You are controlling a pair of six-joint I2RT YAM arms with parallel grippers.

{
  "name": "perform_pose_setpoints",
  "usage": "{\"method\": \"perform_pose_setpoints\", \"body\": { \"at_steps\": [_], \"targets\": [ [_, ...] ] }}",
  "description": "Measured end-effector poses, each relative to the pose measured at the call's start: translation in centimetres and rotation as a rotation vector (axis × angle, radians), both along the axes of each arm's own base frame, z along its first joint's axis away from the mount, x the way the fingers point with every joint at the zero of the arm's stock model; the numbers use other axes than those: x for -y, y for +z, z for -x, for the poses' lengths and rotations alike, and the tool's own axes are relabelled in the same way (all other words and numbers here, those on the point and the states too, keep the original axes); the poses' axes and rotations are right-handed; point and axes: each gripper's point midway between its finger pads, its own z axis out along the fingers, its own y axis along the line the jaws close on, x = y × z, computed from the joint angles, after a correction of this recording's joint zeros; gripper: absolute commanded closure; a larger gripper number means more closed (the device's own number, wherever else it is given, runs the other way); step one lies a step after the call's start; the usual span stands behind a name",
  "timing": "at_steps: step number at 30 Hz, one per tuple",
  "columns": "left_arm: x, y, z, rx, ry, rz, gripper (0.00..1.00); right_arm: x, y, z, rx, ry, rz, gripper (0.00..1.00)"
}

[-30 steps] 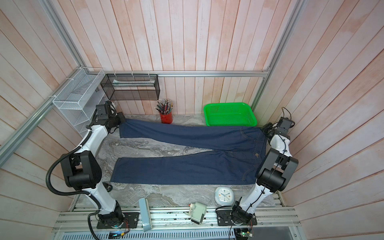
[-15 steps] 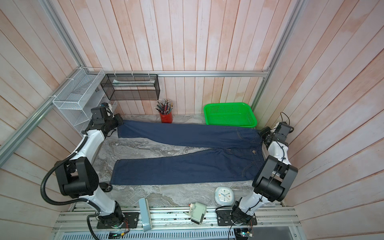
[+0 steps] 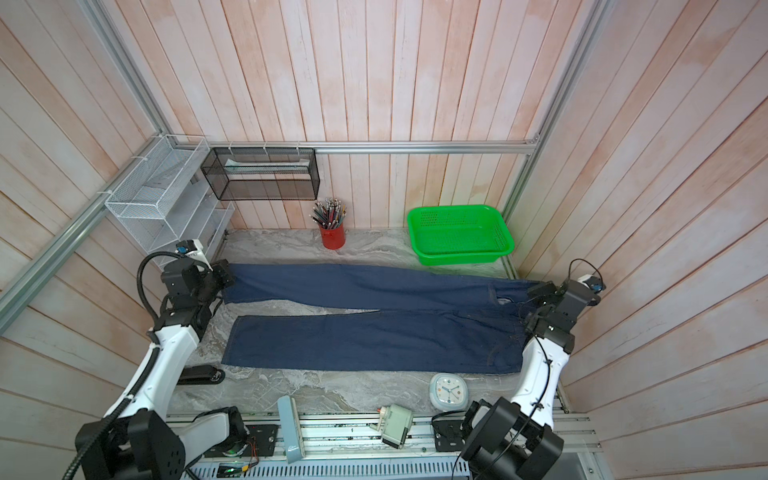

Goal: Fold and stack the trousers

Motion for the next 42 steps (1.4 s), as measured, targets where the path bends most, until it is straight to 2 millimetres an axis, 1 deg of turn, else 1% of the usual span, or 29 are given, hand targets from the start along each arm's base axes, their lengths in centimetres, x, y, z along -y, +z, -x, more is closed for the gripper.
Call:
{"method": "perform_pose_setpoints", "body": {
  "at_steps": [3,6,10,12,14,18,20,21,23,25,27,28,29,30,32,33,34,35,36,38,39,41,42],
  "targets": [
    [-0.8,-1.2,2.1,-0.001,0.041,-0.004,1.00,-0.2,-1.9,1.6,-0.019,-0.042,-0.011,1.00],
    [-1.7,-2.3,3.8,-0.002,0.079,-0.004,1.00,-0.1,-3.8,2.9,-0.043,-0.090,-0.030,1.00],
    [-2.4,-3.2,4.9,0.001,0.105,-0.004,1.00,-0.3,-5.2,4.0,-0.040,-0.129,-0.061,1.00],
    [-2.5,-3.5,4.8,-0.001,0.108,0.000,1.00,-0.3,-5.4,3.9,-0.025,-0.134,-0.086,1.00],
    [-2.7,-3.6,4.3,0.002,0.106,0.002,1.00,-0.4,-5.4,3.2,0.005,-0.119,-0.113,1.00],
    [-2.8,-3.9,2.4,0.004,0.079,0.019,1.00,-0.8,-5.6,0.8,0.066,-0.057,-0.191,1.00],
    [-2.9,-3.3,1.0,0.026,0.061,0.019,1.00,-0.9,-5.6,-0.7,0.093,-0.024,-0.237,1.00],
    [-2.9,-2.7,0.2,0.042,0.052,0.017,1.00,-0.9,-5.3,-1.4,0.110,-0.006,-0.254,1.00],
    [-3.1,-0.8,-1.1,0.097,0.035,0.007,1.00,-0.9,-4.2,-2.9,0.153,0.032,-0.273,1.00],
    [-3.0,2.0,-1.9,0.181,0.016,-0.014,1.00,-0.9,-2.3,-4.1,0.208,0.075,-0.265,1.00],
    [-2.8,4.0,-1.9,0.254,0.004,-0.034,1.00,-1.2,-0.6,-4.4,0.252,0.116,-0.238,1.00],
    [-2.7,4.9,-1.5,0.291,-0.001,-0.047,1.00,-1.4,0.0,-4.3,0.267,0.129,-0.221,1.00],
    [-2.5,5.4,-0.9,0.320,-0.004,-0.057,1.00,-1.6,0.5,-3.9,0.281,0.137,-0.202,1.00],
    [-2.2,5.5,0.1,0.346,-0.003,-0.069,1.00,-1.9,0.7,-3.1,0.292,0.141,-0.172,1.00],
    [-1.6,4.8,2.5,0.380,0.003,-0.081,1.00,-2.3,0.2,-1.1,0.298,0.117,-0.120,1.00],
    [-1.3,3.8,3.9,0.390,0.011,-0.085,1.00,-2.4,-0.6,-0.1,0.289,0.096,-0.101,1.00],
    [-1.2,2.9,4.8,0.389,0.018,-0.086,1.00,-2.5,-1.6,0.7,0.276,0.076,-0.093,1.00],
    [-1.1,1.4,5.8,0.378,0.030,-0.082,1.00,-2.5,-2.8,1.4,0.256,0.052,-0.093,1.00],
    [-1.1,0.0,6.5,0.359,0.047,-0.071,1.00,-2.4,-4.4,2.0,0.221,0.024,-0.102,1.00],
    [-1.5,-2.0,7.3,0.323,0.085,-0.048,1.00,-2.0,-6.9,3.0,0.157,-0.031,-0.120,1.00],
    [-1.8,-2.7,7.6,0.306,0.112,-0.037,1.00,-1.7,-7.9,3.6,0.127,-0.063,-0.128,1.00],
    [-2.7,-3.2,8.1,0.288,0.170,-0.021,1.00,-1.1,-9.1,4.8,0.078,-0.127,-0.126,1.00],
    [-3.1,-3.4,8.3,0.284,0.200,-0.015,1.00,-0.7,-9.3,5.2,0.062,-0.154,-0.118,1.00]
  ]
}}
